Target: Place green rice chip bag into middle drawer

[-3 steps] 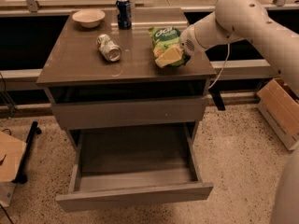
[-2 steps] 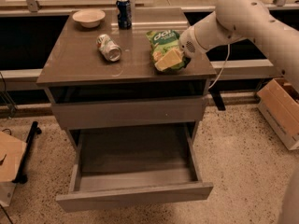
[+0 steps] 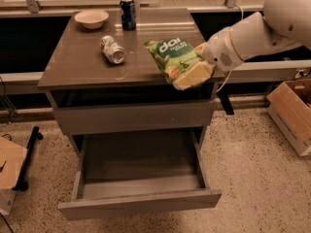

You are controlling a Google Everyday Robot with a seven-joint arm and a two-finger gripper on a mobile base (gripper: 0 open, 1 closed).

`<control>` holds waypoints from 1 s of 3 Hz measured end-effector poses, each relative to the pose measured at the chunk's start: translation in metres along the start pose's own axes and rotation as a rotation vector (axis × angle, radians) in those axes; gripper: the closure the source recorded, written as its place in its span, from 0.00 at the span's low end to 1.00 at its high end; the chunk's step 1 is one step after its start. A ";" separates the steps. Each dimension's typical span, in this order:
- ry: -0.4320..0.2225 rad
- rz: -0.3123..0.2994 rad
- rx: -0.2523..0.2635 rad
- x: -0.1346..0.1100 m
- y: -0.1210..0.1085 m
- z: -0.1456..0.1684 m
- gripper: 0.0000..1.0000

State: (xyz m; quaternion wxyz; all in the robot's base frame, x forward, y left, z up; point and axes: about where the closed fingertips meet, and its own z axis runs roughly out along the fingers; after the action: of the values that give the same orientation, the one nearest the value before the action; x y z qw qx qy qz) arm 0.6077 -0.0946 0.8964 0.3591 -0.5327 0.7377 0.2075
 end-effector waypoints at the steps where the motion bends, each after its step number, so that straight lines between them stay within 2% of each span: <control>1: -0.095 0.000 -0.111 0.018 0.047 -0.021 1.00; 2: -0.122 0.102 -0.181 0.059 0.082 -0.025 1.00; 3: -0.028 0.269 -0.189 0.125 0.098 0.003 1.00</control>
Offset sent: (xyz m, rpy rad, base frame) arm -0.1494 -0.0493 -0.0849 0.2601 0.3138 0.0455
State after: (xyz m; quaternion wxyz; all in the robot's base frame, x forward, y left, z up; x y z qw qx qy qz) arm 0.4949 -0.1375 0.7931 0.2867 -0.4577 0.7743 0.3297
